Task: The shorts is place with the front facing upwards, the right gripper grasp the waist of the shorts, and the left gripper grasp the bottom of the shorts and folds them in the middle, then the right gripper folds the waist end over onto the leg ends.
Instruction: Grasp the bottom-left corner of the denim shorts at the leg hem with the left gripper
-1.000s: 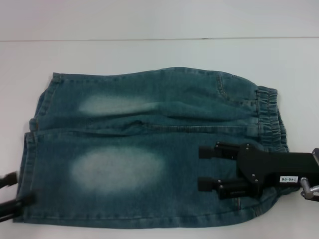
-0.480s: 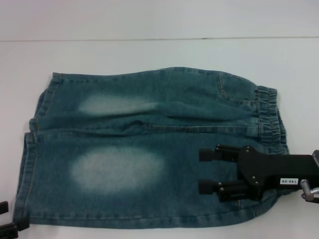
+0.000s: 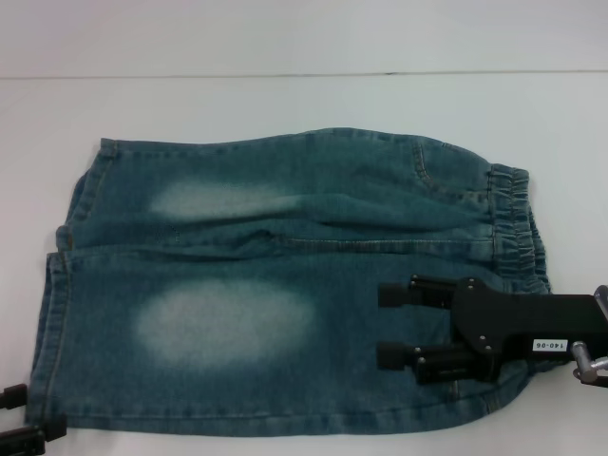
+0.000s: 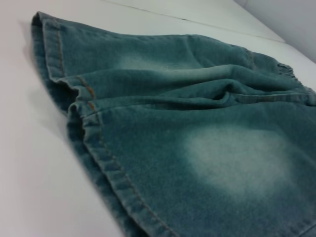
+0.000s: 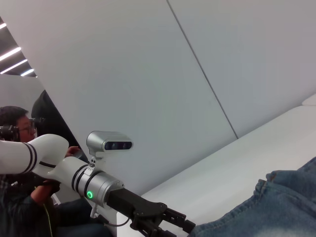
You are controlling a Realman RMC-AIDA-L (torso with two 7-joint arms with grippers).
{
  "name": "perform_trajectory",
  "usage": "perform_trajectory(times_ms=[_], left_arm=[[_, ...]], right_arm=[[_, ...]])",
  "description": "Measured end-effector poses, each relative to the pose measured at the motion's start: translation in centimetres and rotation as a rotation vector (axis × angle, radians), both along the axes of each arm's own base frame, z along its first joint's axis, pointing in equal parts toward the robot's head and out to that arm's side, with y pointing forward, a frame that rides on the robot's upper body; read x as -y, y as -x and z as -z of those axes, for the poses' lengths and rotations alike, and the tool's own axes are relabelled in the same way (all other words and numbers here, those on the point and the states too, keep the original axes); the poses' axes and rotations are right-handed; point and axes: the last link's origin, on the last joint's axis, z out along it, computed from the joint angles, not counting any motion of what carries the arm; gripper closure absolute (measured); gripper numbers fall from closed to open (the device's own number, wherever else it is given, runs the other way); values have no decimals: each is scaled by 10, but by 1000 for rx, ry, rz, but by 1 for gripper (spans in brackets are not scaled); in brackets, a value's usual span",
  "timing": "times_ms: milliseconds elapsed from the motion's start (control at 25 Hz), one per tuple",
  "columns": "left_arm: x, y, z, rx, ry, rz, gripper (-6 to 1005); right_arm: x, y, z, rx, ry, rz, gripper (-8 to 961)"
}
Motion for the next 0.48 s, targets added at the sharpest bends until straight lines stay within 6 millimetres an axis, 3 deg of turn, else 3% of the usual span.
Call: perform_trajectory(times_ms=[480], left_arm=[[0,1,-1,-6,-5,-6,96]], right_arm=[[0,-1,-1,-2,-7,5,7]])
